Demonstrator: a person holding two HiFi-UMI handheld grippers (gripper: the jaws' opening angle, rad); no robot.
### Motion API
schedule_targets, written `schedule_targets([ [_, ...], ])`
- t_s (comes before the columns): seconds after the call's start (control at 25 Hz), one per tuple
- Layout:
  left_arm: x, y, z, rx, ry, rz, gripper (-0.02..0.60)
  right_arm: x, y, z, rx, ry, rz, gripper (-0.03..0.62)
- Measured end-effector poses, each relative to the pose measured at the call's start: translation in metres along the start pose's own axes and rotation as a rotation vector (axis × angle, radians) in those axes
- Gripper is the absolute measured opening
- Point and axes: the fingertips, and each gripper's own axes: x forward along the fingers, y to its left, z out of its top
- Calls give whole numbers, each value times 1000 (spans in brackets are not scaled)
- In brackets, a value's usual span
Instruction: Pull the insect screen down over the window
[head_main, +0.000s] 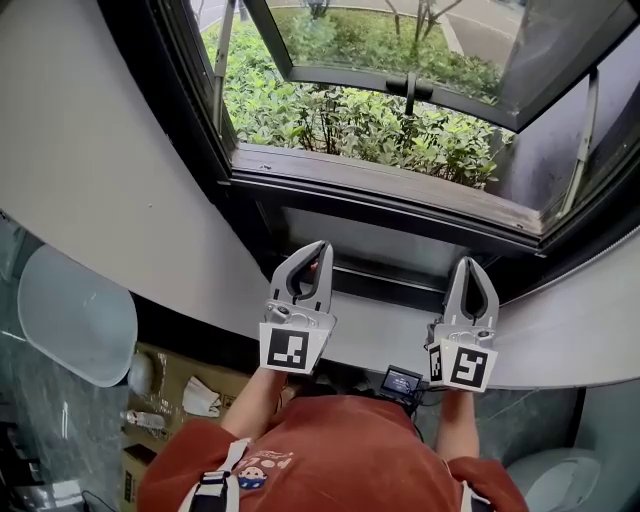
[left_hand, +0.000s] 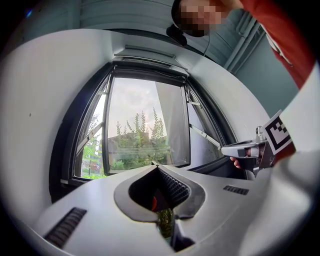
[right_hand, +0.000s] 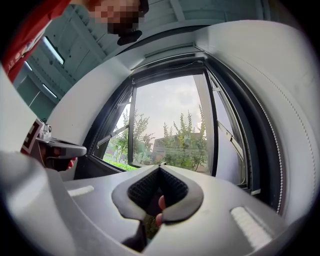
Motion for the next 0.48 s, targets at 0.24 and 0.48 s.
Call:
schedule_targets([
  [0.24, 3, 1, 8, 14, -16, 9, 5, 4, -1, 11, -5, -29, 0, 9],
  [0.48, 9, 6, 21, 33, -48, 20, 5, 7, -7, 21, -22, -58, -4, 9],
])
